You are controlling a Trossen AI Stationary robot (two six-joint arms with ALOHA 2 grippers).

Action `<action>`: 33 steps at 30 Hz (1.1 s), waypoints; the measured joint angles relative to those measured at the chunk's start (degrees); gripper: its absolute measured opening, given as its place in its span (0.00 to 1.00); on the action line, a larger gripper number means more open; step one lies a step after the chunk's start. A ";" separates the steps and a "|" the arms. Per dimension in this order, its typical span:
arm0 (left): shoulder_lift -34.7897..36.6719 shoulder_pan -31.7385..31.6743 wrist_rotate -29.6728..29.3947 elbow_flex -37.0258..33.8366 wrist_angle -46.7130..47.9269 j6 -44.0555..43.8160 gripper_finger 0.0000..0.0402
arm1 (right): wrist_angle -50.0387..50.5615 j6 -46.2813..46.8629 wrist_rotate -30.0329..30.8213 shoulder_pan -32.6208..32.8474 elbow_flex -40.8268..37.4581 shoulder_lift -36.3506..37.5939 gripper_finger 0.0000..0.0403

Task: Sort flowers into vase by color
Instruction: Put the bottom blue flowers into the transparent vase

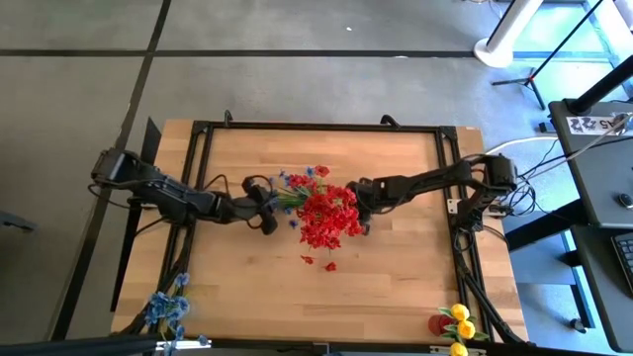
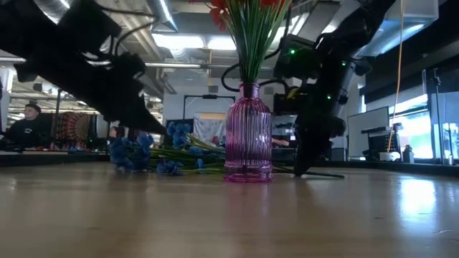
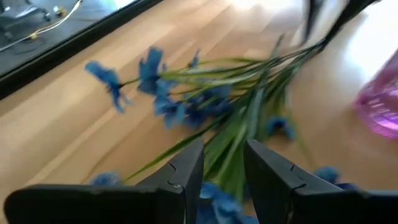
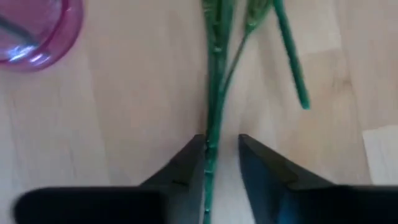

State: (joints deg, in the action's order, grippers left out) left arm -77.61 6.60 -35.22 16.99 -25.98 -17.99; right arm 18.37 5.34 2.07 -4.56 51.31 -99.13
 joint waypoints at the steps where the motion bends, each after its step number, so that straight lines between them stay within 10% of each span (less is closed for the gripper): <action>1: -0.77 -0.55 -0.01 0.00 0.01 -0.22 0.27 | 0.03 -0.54 0.63 0.35 0.00 0.00 0.22; 6: -4.30 -2.57 -0.02 0.00 -0.04 -1.19 0.27 | 3.76 -1.23 1.18 1.91 0.96 0.03 0.03; 22: -8.32 -4.04 0.07 0.00 6.52 -7.16 0.27 | 41.25 12.83 11.90 4.92 4.13 7.65 0.03; 33: -0.69 -0.33 -0.68 -0.03 6.11 -5.20 0.27 | 37.12 16.96 25.02 4.92 4.17 26.68 0.02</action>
State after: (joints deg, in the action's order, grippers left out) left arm -78.30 6.27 -35.90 16.96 -19.86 -23.19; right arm 55.49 22.30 27.09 0.36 55.48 -72.46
